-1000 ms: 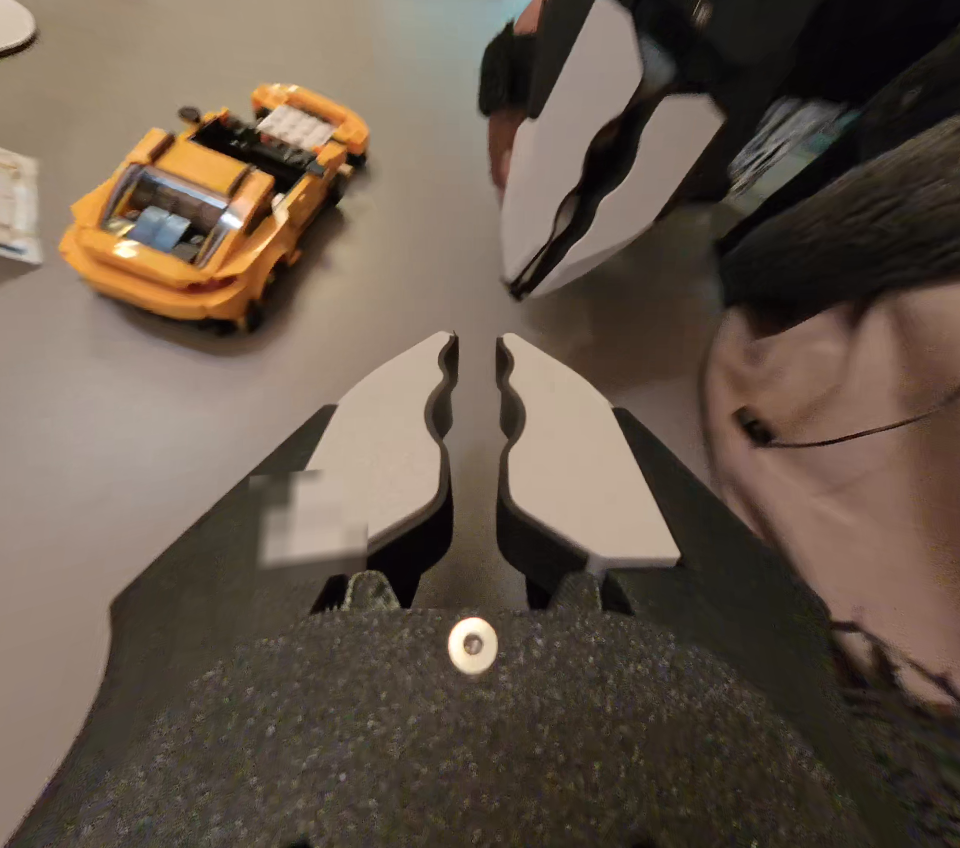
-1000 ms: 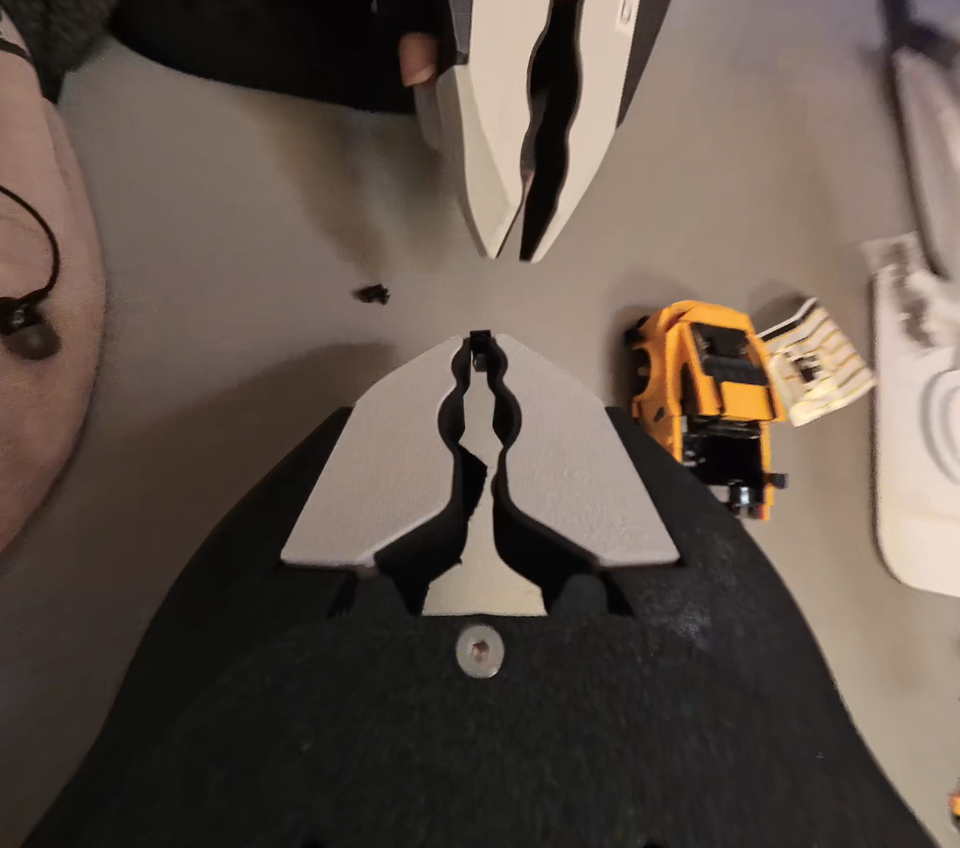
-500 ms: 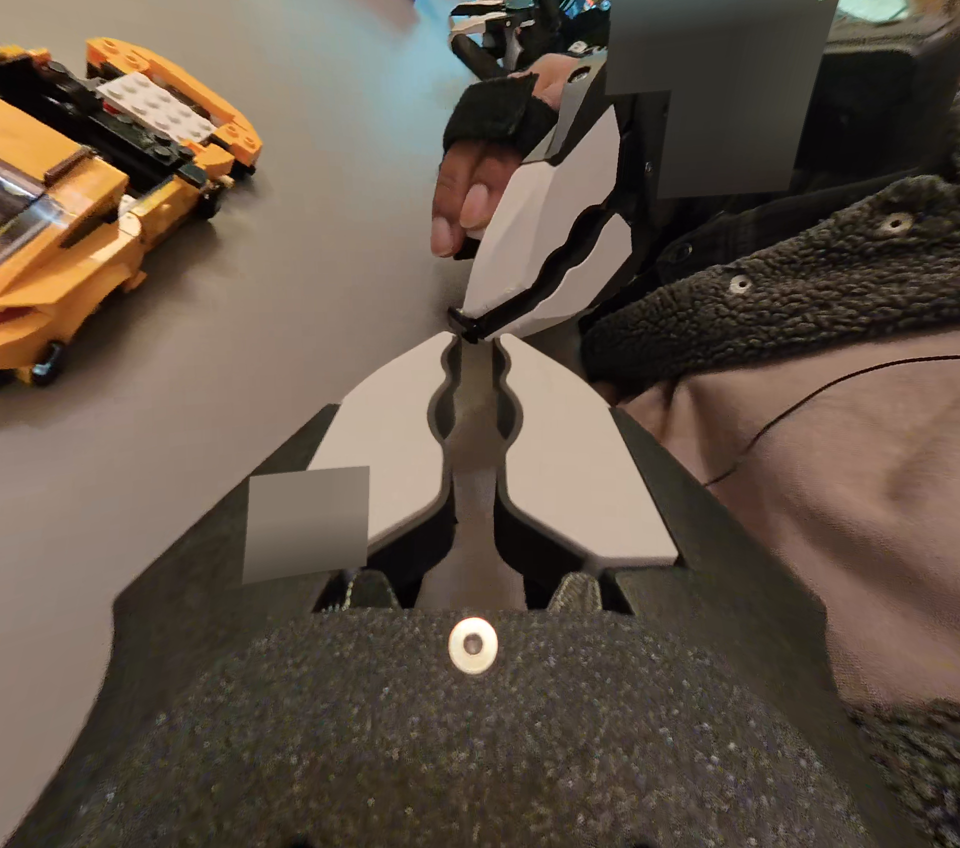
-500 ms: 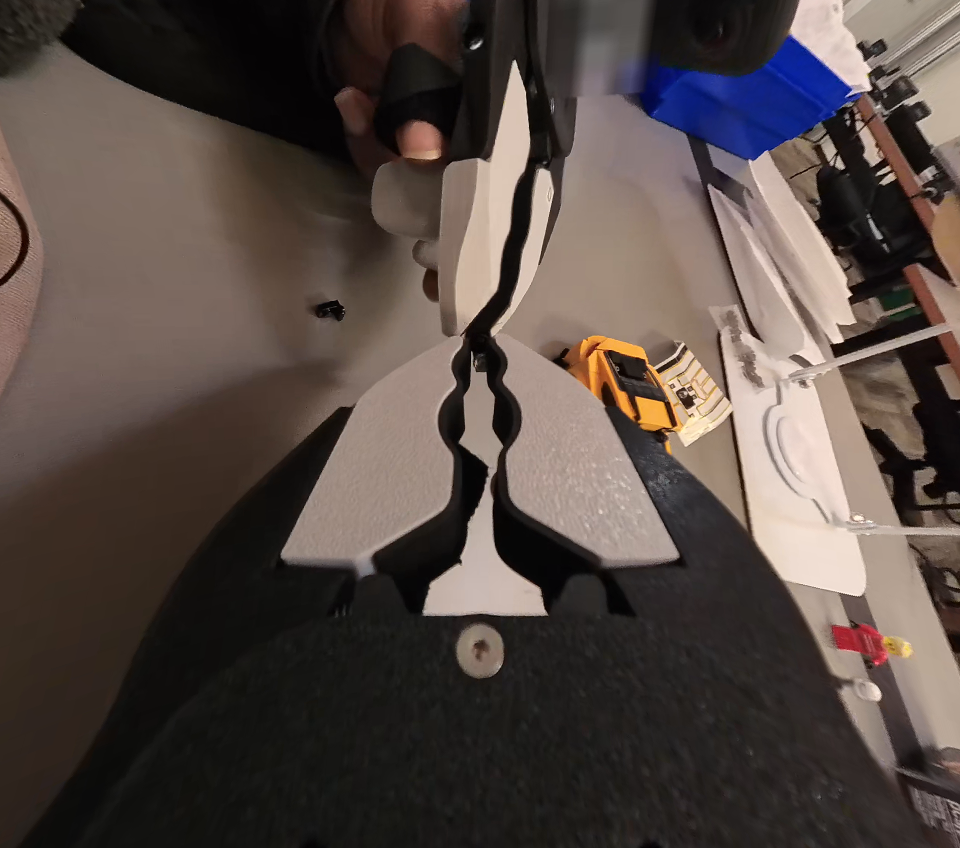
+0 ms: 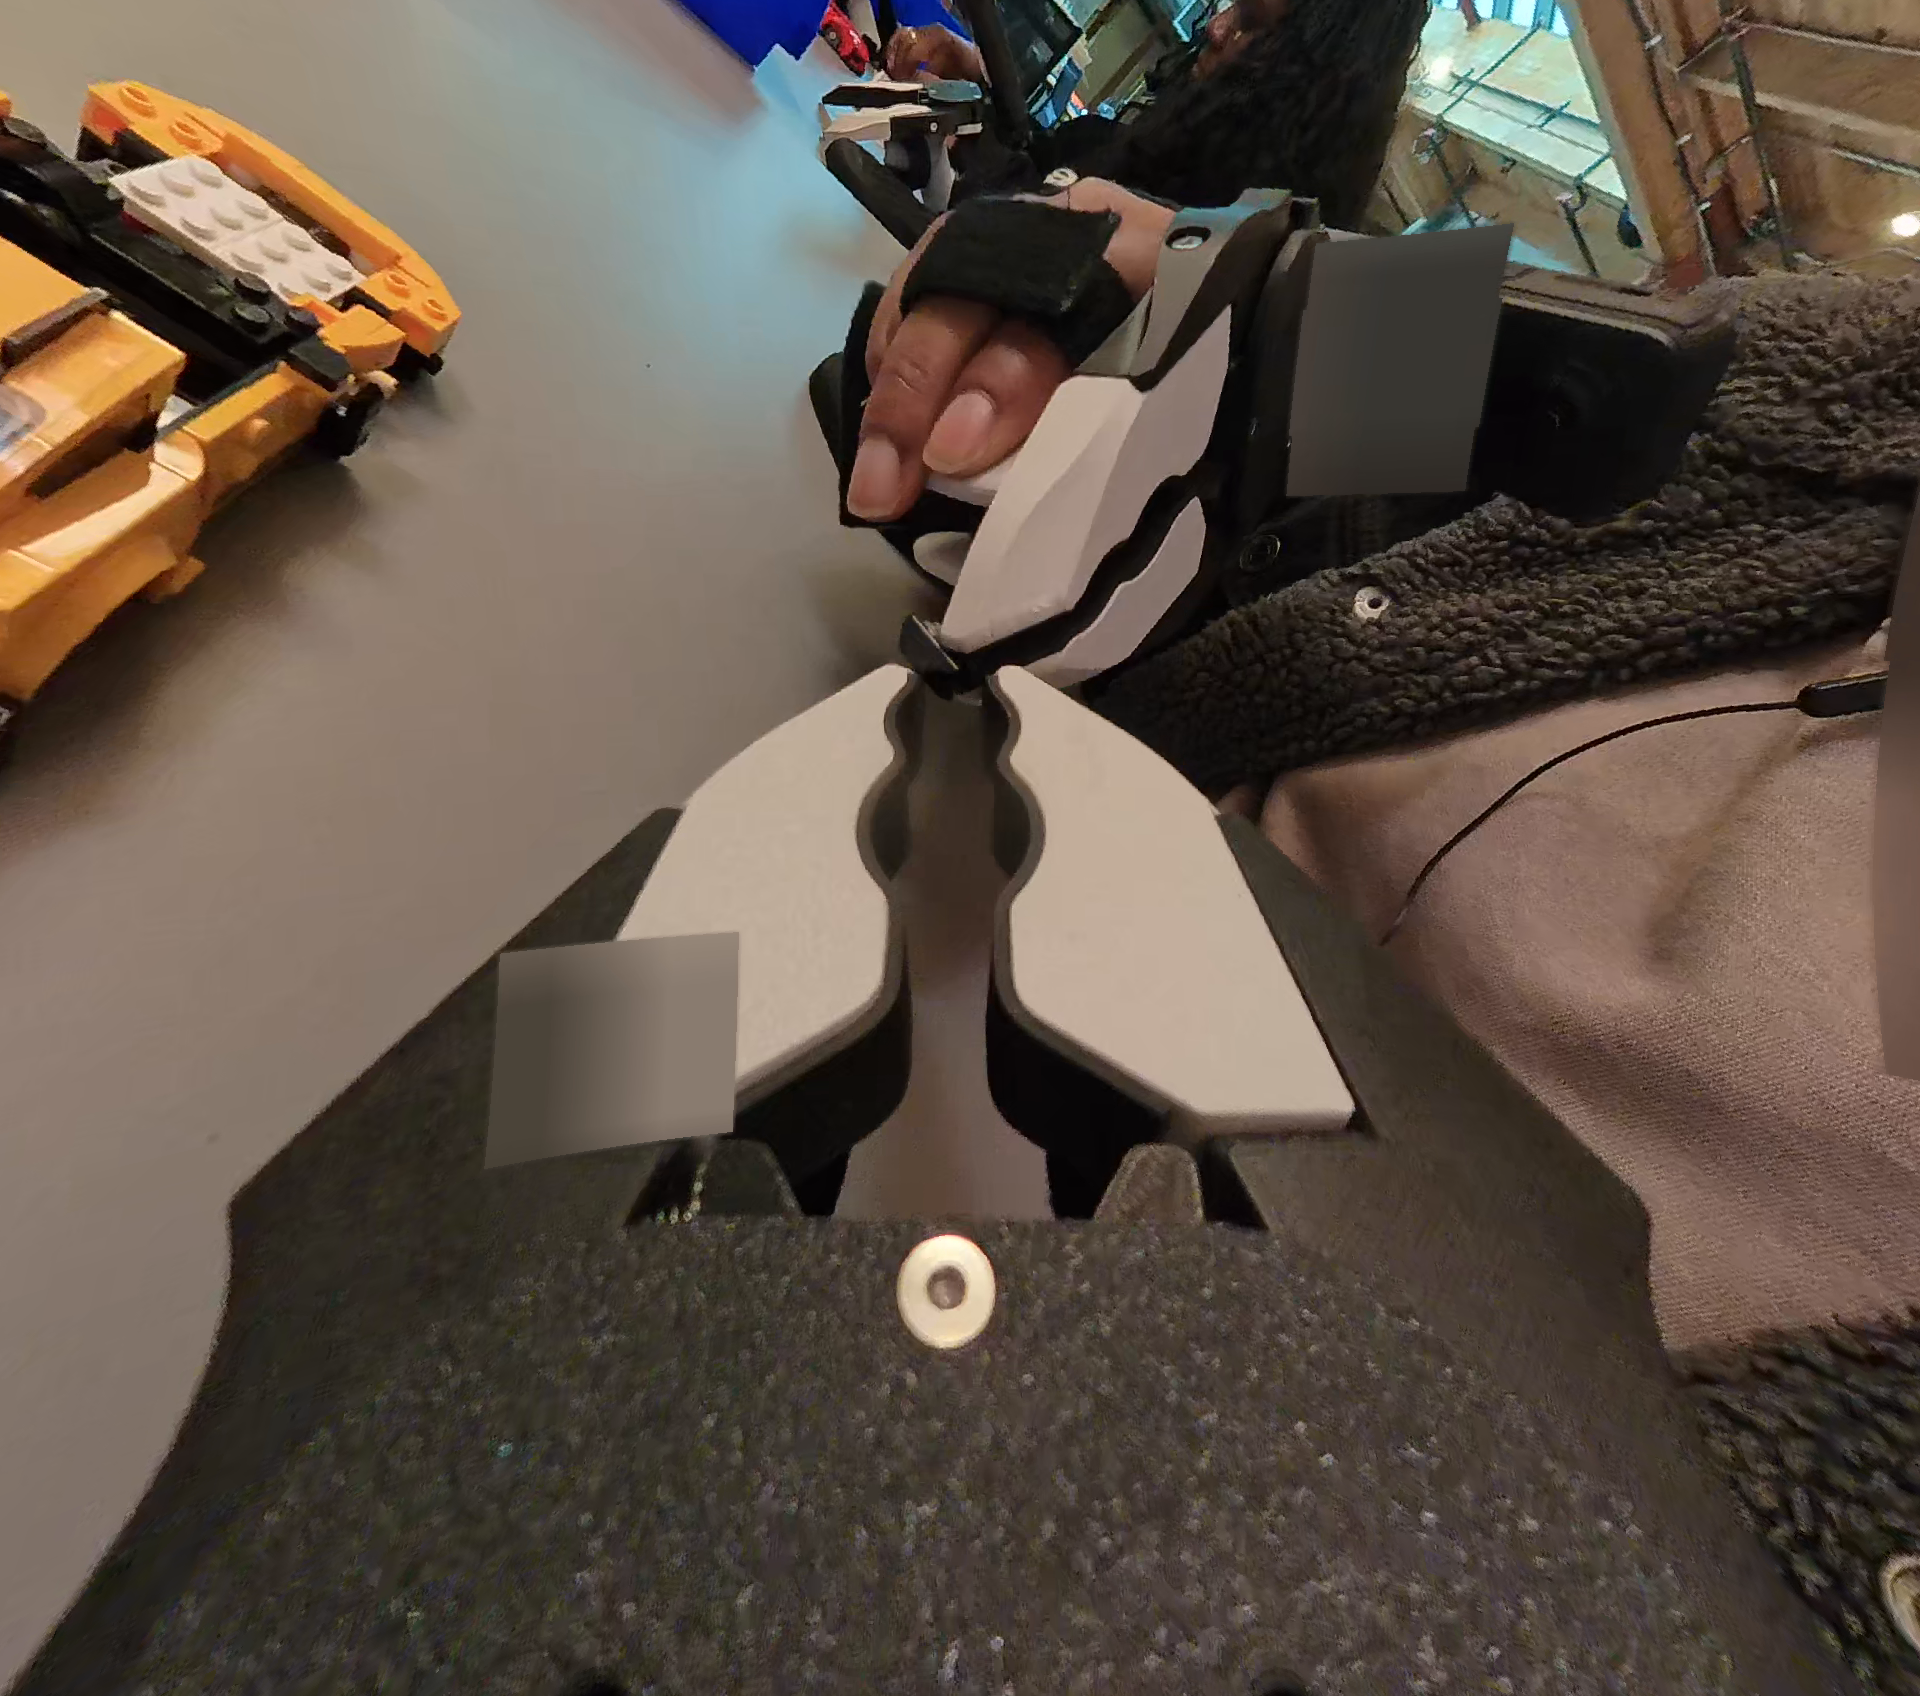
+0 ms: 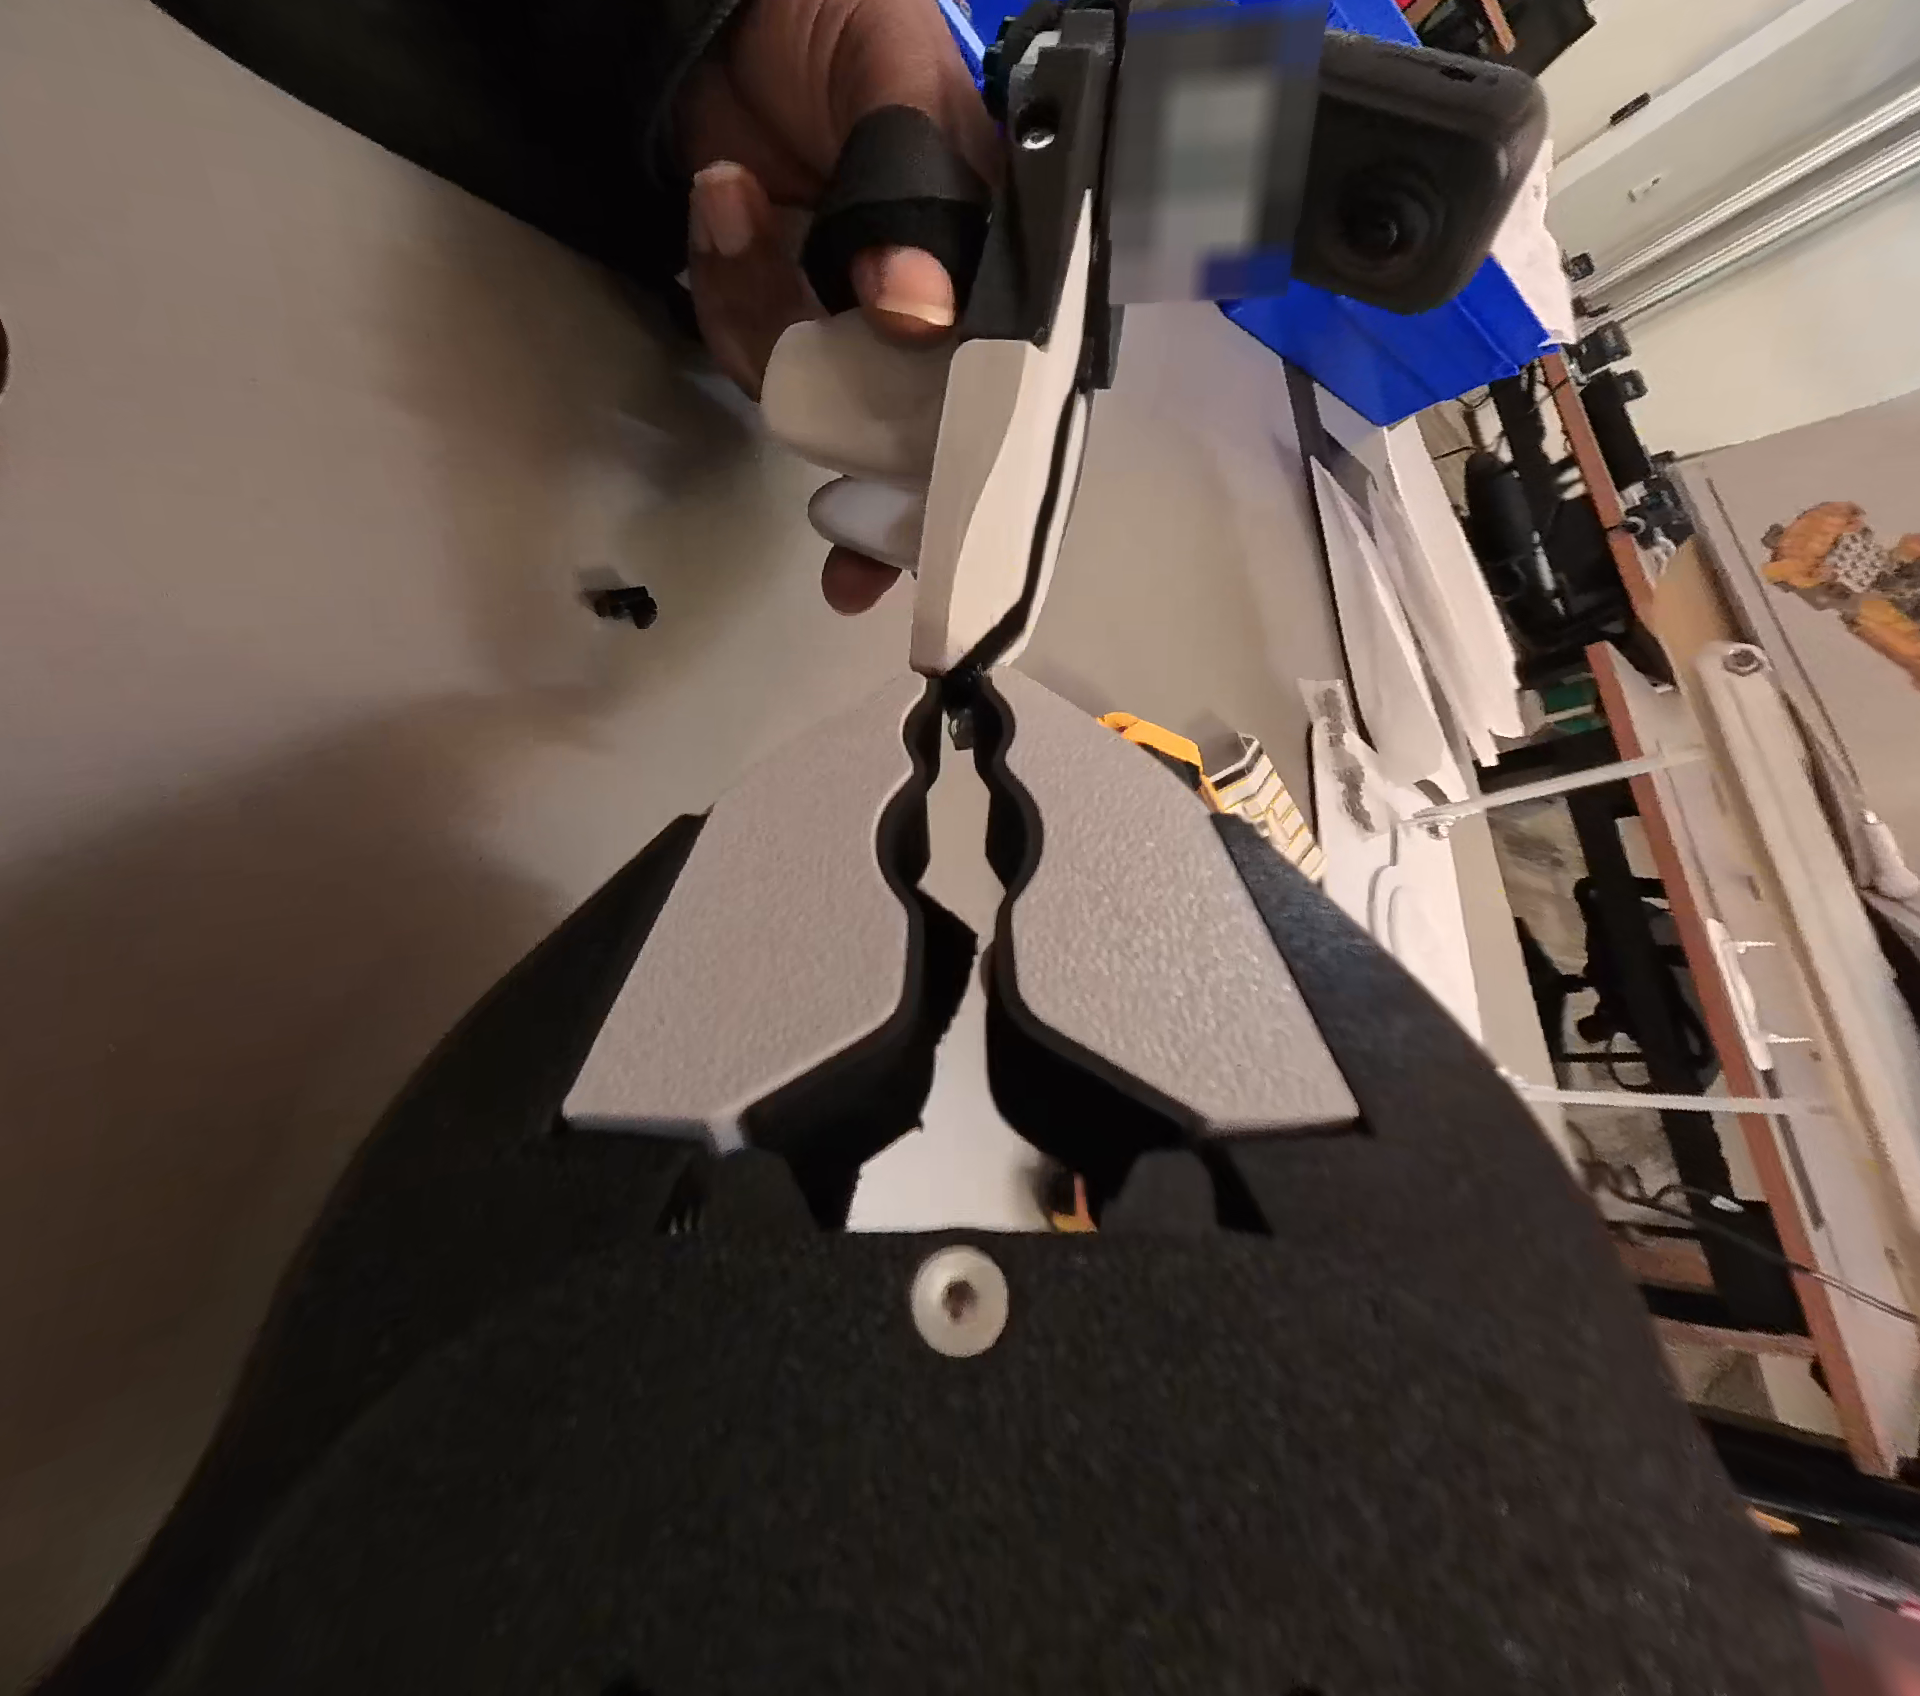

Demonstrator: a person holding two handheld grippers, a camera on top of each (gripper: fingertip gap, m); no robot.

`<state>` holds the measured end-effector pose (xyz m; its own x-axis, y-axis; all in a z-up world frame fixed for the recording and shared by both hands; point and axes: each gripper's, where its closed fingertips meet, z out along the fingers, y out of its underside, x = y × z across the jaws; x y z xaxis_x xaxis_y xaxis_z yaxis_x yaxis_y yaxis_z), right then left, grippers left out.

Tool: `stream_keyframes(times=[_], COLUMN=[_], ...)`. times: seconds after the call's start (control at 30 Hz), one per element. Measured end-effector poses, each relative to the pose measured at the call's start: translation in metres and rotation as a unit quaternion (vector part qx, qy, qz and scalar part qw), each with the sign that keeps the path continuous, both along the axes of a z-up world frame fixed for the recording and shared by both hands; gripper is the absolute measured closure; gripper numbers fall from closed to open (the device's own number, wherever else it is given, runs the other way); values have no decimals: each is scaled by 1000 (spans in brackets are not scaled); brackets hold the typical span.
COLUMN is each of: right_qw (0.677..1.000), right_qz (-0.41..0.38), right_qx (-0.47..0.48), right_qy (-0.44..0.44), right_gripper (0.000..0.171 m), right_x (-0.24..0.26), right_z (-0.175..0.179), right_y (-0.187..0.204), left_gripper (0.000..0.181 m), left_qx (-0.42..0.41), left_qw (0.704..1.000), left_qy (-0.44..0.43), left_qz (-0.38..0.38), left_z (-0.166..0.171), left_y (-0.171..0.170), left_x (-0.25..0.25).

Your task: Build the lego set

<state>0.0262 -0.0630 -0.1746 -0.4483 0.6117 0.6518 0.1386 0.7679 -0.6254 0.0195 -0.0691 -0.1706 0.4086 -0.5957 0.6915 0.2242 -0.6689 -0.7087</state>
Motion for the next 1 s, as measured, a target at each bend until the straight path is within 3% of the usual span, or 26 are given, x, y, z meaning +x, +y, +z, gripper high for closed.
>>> stream_keyframes(times=[0.3,1.0], right_qw=[998,986], right_qz=[21,83], right_qx=[55,138], right_qy=[5,42], right_gripper=[166,165], right_x=[0,-1], right_z=[-4,0], right_y=[-4,-12], left_gripper=[172,174], left_qx=[28,47], left_qw=[998,996], left_qy=[54,59], left_qz=[-12,-51], left_z=[-4,-4], left_y=[-5,-15], left_x=[3,11])
